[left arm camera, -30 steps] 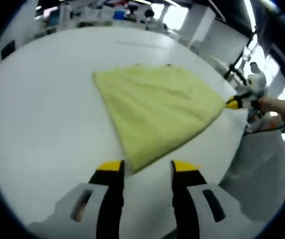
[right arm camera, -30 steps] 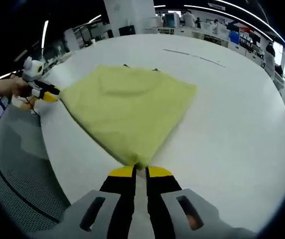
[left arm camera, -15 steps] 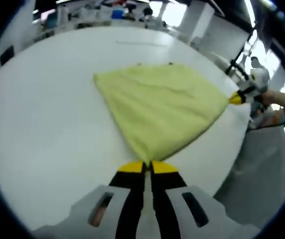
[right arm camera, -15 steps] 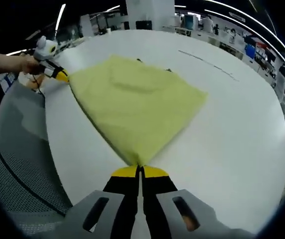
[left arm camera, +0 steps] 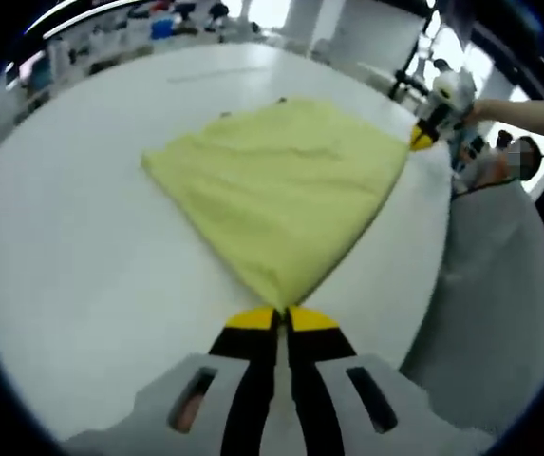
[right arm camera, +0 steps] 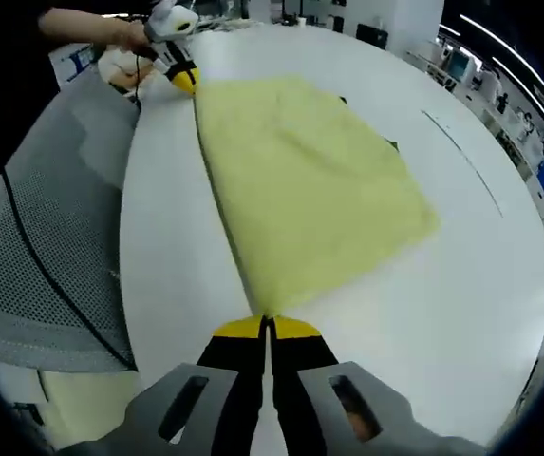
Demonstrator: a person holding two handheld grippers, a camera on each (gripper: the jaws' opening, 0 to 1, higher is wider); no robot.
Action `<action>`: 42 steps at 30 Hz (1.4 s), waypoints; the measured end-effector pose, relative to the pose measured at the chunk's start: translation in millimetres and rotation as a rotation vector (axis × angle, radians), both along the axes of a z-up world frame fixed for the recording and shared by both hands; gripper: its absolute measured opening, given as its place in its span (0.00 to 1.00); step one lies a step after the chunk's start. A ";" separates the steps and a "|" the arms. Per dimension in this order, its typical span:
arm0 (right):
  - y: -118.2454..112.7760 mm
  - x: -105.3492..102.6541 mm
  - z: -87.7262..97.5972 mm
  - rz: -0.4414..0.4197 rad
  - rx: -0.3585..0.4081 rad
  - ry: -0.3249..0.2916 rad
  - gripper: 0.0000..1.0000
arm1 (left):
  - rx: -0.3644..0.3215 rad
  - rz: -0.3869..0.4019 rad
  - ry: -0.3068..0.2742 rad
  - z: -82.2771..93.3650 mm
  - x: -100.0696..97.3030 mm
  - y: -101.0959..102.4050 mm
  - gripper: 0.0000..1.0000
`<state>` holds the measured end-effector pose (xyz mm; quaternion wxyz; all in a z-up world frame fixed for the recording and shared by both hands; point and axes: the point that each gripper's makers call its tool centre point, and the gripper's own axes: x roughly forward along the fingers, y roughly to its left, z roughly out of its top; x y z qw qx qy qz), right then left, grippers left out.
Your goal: Fold the garment on the visible template until the final outline fits inside the template.
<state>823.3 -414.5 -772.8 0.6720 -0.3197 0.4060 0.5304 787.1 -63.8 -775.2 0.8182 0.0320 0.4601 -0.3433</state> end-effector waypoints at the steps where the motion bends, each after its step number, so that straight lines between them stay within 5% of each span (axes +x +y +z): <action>1: -0.7 0.6 -1.2 -0.028 0.011 0.005 0.02 | -0.023 0.027 0.017 -0.6 -1.0 -0.1 0.00; 10: -3.1 1.1 -5.4 -0.141 0.077 0.031 0.02 | -0.060 0.085 0.056 -3.9 -1.5 8.6 0.00; 28: -3.4 -0.5 -9.4 -0.144 0.063 0.026 0.02 | -0.017 0.046 0.062 -5.6 -1.4 8.0 0.00; 37: -17.2 2.1 -10.8 -0.158 -0.032 -0.032 0.01 | 0.050 0.120 0.105 -6.2 -1.5 22.3 0.00; 42: -22.4 0.5 0.3 -0.257 0.019 -0.035 0.03 | 0.038 0.167 0.082 5.8 1.3 34.7 0.11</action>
